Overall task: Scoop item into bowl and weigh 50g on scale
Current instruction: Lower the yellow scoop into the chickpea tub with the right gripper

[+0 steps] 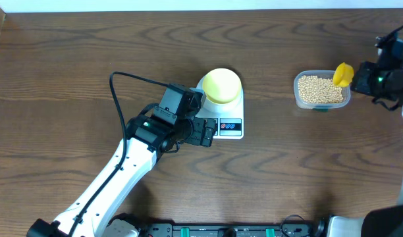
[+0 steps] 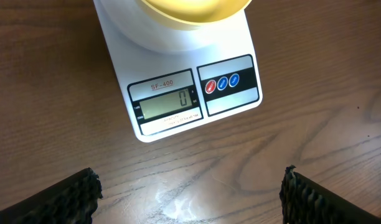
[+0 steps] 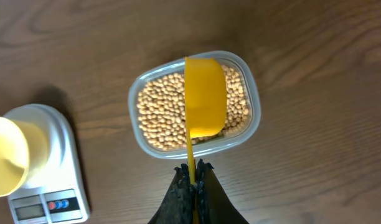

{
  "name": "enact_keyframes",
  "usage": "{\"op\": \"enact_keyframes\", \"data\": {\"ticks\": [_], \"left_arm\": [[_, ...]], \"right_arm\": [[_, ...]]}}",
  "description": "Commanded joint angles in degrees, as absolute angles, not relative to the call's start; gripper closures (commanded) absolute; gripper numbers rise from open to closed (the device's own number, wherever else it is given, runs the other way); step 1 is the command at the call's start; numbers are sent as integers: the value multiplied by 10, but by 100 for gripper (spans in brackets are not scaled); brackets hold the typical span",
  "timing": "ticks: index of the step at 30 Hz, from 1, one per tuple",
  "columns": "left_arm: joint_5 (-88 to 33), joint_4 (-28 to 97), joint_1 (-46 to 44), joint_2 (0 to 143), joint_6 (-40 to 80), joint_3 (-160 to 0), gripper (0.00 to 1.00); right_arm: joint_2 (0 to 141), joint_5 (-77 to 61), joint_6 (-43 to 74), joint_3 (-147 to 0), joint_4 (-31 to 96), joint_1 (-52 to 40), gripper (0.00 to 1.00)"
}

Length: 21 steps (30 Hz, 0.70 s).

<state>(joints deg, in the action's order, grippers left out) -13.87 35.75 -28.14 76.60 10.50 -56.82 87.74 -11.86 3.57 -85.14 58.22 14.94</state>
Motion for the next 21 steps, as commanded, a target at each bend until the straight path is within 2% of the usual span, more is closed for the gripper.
{"op": "enact_keyframes", "data": {"ticks": [1,11,16,21], "left_arm": [[-145,357,-281,759,102,-564,6],[-145,357,-281,759,102,-564,6],[-145,357,-281,759,102,-564,6],[-145,357,-281,759,102,-564,6]], "right_arm": [[892,-76,25,-854,581,137,99],[942,-49,27,-854,578,99,99],[969,10,42,-854,573,90,99],[985,0,42,-854,561,88,99]]}}
